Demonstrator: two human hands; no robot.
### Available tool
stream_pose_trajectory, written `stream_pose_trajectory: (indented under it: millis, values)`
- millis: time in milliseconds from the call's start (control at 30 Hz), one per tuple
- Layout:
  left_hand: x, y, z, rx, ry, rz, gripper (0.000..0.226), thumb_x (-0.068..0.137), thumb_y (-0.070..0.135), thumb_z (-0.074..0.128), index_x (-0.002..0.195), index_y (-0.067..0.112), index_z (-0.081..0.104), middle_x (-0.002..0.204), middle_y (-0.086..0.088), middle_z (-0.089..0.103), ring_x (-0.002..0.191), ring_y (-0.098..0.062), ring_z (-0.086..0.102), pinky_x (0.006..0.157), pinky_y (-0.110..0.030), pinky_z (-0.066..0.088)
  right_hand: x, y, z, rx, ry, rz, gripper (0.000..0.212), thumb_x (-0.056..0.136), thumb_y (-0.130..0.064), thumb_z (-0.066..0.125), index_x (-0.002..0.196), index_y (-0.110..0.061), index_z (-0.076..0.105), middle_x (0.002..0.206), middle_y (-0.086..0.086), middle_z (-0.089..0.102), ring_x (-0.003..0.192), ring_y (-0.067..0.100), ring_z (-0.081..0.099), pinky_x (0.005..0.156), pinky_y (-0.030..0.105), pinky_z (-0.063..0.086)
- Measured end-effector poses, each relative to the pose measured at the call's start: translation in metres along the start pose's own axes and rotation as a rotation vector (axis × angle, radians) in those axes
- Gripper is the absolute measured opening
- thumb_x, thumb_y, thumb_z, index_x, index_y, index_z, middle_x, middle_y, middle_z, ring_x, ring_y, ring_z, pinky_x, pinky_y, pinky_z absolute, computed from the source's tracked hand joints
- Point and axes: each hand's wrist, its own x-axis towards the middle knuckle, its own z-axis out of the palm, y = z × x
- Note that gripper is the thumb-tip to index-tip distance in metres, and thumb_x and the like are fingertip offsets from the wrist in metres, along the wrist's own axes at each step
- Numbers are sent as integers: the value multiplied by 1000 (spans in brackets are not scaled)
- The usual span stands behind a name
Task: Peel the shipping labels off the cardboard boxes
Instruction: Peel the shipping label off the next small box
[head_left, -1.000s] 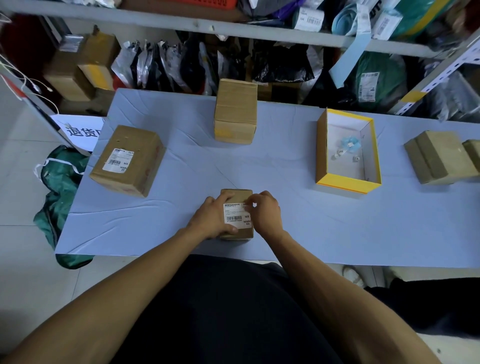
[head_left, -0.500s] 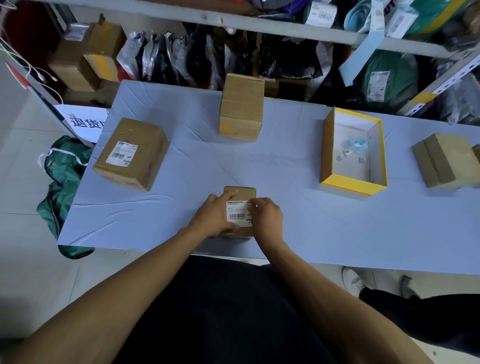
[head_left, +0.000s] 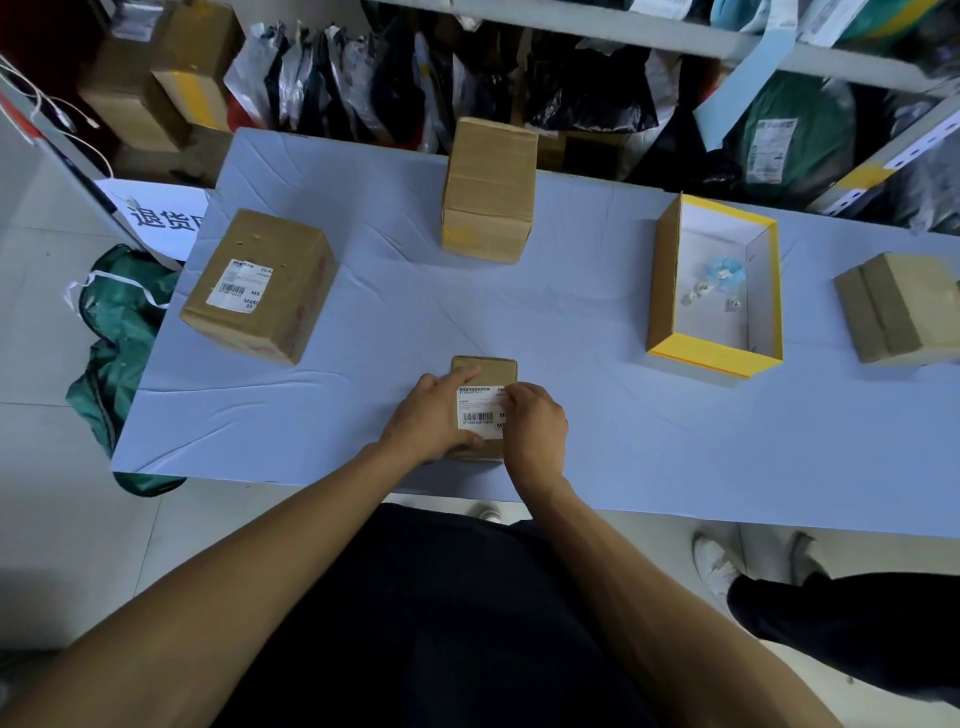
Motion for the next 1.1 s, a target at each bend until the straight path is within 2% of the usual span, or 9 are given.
stream_pose_trajectory:
  millis: [100,233,300,400,567,733,900,967,1100]
  values:
    - [0,1,-1,-11,1,-5,99,65,31,87,147,39,32,124,-7,45,113,-25,52,94,-31,42,5,-2,-2,45,-21,50,24,89,-2,49,102,-6,70,111,8,65,87,27,62,70,28,39]
    - [0,2,0,-8,8,-12,99,64,30,88,146,40,33,122,-7,46,112,-25,53,93,-31,43,14,-3,-3,65,-71,101,19,89,-5,53,98,-6,70,113,9,61,91,29,62,79,37,50]
    - [0,4,0,-2,11,-15,99,63,30,88,145,40,34,121,-7,46,110,-26,53,91,-31,43,17,-1,-3,107,-95,128,18,89,-6,56,100,-8,70,115,8,60,93,27,62,81,36,50]
    - [0,5,-1,20,12,-13,99,63,31,88,144,40,33,118,-7,47,108,-26,54,88,-30,44,22,0,-6,183,-124,173,14,87,-8,61,97,-8,71,113,8,60,93,25,62,76,31,50]
    - [1,5,-1,29,7,-18,98,63,32,88,144,41,33,117,-6,47,105,-26,54,87,-31,45,25,0,-12,387,-153,319,6,84,-8,66,89,-9,69,93,7,67,67,18,63,47,14,44]
    - [1,5,-1,15,4,-22,98,63,32,88,144,41,33,118,-7,47,106,-26,54,87,-31,45,22,-1,-13,497,-161,371,8,82,-4,65,78,-12,66,84,5,68,67,21,65,53,22,49]
    - [0,5,-1,15,-1,-17,98,64,32,87,144,41,32,119,-8,47,107,-27,53,90,-34,47,16,2,-12,543,-110,340,12,81,-8,66,84,-19,66,93,-2,68,79,19,67,66,31,56]
    - [-1,5,-1,19,0,-13,97,65,33,87,144,41,32,119,-8,47,108,-27,53,91,-35,47,14,3,-12,533,-110,325,13,81,-9,67,84,-22,68,92,1,70,79,21,68,71,35,58]
    - [-1,3,1,38,5,-11,98,65,35,87,144,42,30,120,-8,48,107,-26,54,91,-36,50,14,2,-13,578,-126,365,7,80,-12,71,85,-17,72,87,4,72,76,23,70,64,30,56]
